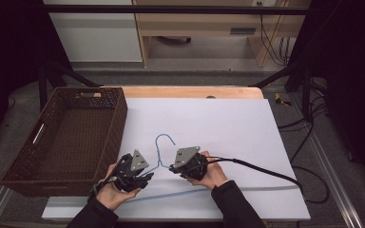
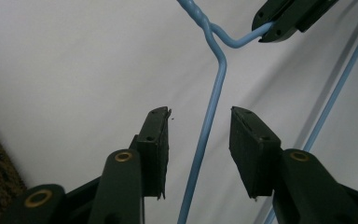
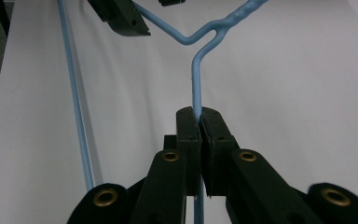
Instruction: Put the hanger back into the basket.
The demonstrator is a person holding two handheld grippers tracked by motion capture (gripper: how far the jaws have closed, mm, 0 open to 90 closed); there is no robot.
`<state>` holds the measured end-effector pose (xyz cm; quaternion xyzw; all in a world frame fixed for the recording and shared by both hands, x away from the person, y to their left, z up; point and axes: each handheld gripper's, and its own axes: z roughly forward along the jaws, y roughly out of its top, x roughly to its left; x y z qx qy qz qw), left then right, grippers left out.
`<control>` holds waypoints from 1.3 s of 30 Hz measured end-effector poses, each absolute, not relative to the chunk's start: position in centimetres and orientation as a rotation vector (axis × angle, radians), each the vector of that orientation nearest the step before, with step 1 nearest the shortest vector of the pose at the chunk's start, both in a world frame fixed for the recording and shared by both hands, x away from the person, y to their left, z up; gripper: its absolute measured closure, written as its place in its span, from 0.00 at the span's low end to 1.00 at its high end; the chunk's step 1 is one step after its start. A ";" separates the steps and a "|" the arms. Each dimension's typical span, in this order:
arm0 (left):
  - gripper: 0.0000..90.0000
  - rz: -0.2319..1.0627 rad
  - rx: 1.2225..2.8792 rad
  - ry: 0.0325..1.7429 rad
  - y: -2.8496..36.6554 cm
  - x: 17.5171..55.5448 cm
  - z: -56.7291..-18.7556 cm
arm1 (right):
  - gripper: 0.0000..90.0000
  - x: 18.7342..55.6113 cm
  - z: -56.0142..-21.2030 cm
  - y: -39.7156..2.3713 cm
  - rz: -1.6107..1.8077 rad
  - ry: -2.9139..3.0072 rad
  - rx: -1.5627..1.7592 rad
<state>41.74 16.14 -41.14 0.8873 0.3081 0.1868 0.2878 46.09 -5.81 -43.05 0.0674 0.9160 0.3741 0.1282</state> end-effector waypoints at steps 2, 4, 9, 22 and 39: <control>0.66 0.506 2.383 0.809 15.9 41.9 -41.3 | 0.97 46.0 -42.9 -5.9 1.084 2.670 0.196; 0.67 0.504 2.393 0.804 15.7 42.0 -41.5 | 0.97 46.0 -42.8 -5.9 1.088 2.667 0.190; 0.79 0.530 2.426 0.771 15.6 42.3 -41.8 | 0.97 45.9 -42.6 -6.0 1.090 2.687 0.203; 0.95 0.554 2.481 0.652 15.0 41.8 -41.7 | 0.97 46.0 -42.2 -6.2 1.101 2.702 0.223; 0.97 0.601 2.429 0.680 14.5 40.7 -40.5 | 0.76 45.3 -39.6 -8.5 1.200 2.648 0.366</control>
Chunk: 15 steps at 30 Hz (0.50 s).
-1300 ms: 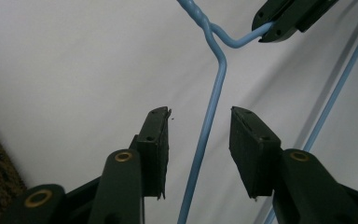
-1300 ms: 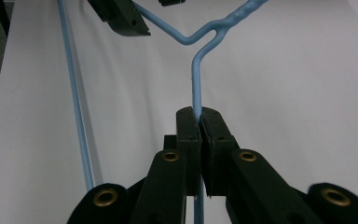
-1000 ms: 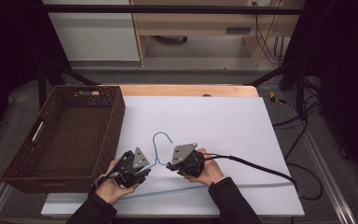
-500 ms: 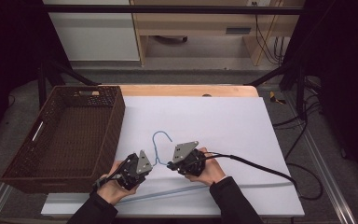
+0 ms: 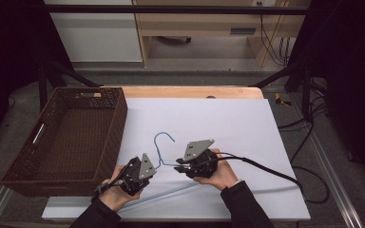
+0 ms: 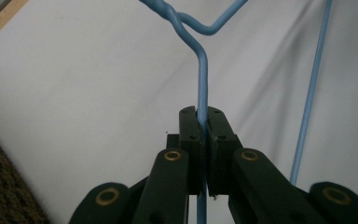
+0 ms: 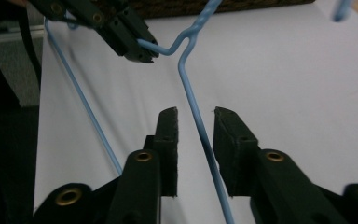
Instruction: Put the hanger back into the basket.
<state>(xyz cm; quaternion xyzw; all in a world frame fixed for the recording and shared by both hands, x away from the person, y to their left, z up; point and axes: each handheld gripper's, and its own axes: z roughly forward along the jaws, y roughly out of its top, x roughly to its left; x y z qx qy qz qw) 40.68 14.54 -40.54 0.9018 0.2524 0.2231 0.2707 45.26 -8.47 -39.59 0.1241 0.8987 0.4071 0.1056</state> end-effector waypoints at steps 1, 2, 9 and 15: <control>0.97 0.597 2.428 0.689 14.6 40.7 -40.5 | 0.73 45.3 -39.4 -8.9 1.218 2.633 0.385; 0.97 0.599 2.424 0.697 14.6 40.7 -40.5 | 0.69 45.2 -39.2 -9.4 1.238 2.611 0.420; 0.97 0.598 2.394 0.747 14.8 40.8 -40.3 | 0.40 44.8 -38.2 -14.9 1.372 2.409 0.696; 0.97 0.608 2.372 0.769 15.1 40.8 -39.7 | 0.22 44.0 -38.2 -18.0 1.425 2.260 0.859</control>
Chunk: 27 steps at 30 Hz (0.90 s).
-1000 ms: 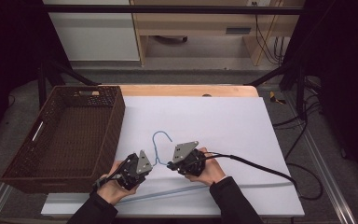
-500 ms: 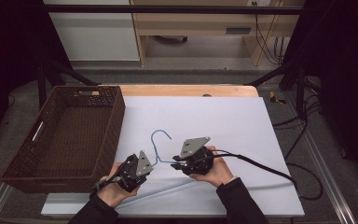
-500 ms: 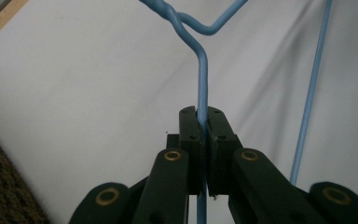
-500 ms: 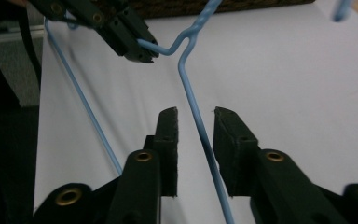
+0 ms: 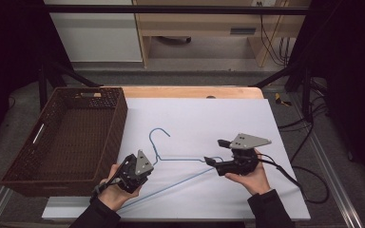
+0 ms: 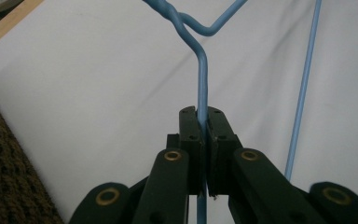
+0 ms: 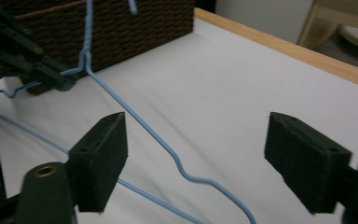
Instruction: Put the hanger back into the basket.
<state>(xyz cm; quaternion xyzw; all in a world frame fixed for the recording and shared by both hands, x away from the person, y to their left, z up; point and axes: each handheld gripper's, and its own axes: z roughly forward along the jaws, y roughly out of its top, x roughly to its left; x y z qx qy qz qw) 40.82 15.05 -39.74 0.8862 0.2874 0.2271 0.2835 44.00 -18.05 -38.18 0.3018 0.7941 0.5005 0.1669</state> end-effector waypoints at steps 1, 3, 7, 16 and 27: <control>0.97 0.611 2.369 0.769 15.1 40.8 -39.6 | 0.20 43.8 -38.2 -18.6 1.426 2.240 0.888; 0.97 0.619 2.358 0.775 15.2 40.8 -39.3 | 0.15 43.5 -38.4 -19.7 1.410 2.193 0.931; 0.97 0.637 2.323 0.783 15.8 40.8 -38.4 | 0.12 42.9 -38.8 -21.5 1.394 2.131 0.990; 0.97 0.701 2.249 0.807 16.5 41.0 -35.6 | 0.10 41.9 -39.0 -24.1 1.396 2.064 1.051; 0.97 0.777 2.175 0.826 17.6 41.8 -31.2 | 0.08 41.8 -39.4 -24.8 1.371 2.065 1.067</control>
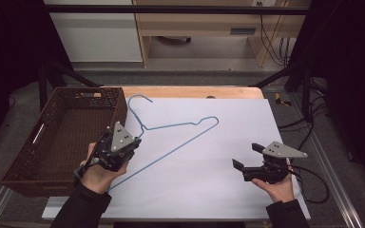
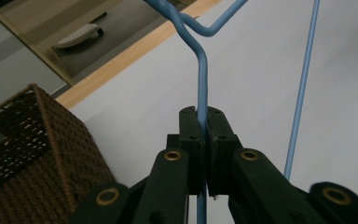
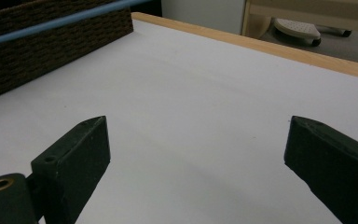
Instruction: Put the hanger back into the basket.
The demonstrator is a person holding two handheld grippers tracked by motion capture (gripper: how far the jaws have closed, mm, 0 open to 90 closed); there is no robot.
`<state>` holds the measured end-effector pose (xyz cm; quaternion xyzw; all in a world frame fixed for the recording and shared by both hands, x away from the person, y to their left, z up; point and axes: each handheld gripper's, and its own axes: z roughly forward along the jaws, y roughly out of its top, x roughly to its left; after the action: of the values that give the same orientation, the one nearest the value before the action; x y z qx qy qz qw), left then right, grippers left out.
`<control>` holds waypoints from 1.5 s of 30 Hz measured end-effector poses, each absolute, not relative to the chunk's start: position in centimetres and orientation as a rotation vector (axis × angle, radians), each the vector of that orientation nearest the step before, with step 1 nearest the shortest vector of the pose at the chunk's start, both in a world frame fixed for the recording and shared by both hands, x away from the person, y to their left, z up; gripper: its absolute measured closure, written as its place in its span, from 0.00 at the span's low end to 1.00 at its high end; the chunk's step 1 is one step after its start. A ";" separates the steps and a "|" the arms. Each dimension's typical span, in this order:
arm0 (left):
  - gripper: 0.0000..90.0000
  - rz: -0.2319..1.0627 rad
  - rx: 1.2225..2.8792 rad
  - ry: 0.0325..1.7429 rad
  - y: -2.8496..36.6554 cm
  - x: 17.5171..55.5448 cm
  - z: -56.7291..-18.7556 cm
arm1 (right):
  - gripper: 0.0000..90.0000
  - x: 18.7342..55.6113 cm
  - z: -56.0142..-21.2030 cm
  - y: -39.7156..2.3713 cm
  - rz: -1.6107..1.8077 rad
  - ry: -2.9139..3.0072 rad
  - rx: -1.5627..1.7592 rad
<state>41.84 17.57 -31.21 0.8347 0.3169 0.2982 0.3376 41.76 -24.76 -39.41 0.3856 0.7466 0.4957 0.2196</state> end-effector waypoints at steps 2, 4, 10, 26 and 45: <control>0.97 0.791 2.160 0.836 17.8 42.1 -30.4 | 0.08 41.7 -39.4 -24.7 1.368 2.067 1.065; 0.97 0.809 2.143 0.848 18.2 42.3 -29.4 | 0.08 41.8 -39.5 -24.7 1.364 2.070 1.058; 0.97 0.860 2.092 0.887 19.6 42.9 -27.2 | 0.08 41.8 -39.4 -24.8 1.365 2.063 1.055; 0.97 0.969 1.989 1.031 27.1 45.1 -23.9 | 0.08 41.8 -39.6 -24.6 1.349 2.072 1.055; 0.97 0.863 2.090 1.111 32.4 47.9 -25.4 | 0.08 41.9 -39.6 -24.7 1.339 2.074 1.043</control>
<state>47.91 32.38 -25.43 0.7896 0.4199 0.3262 0.3062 41.86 -24.65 -39.60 0.3789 0.7533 0.4864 0.2287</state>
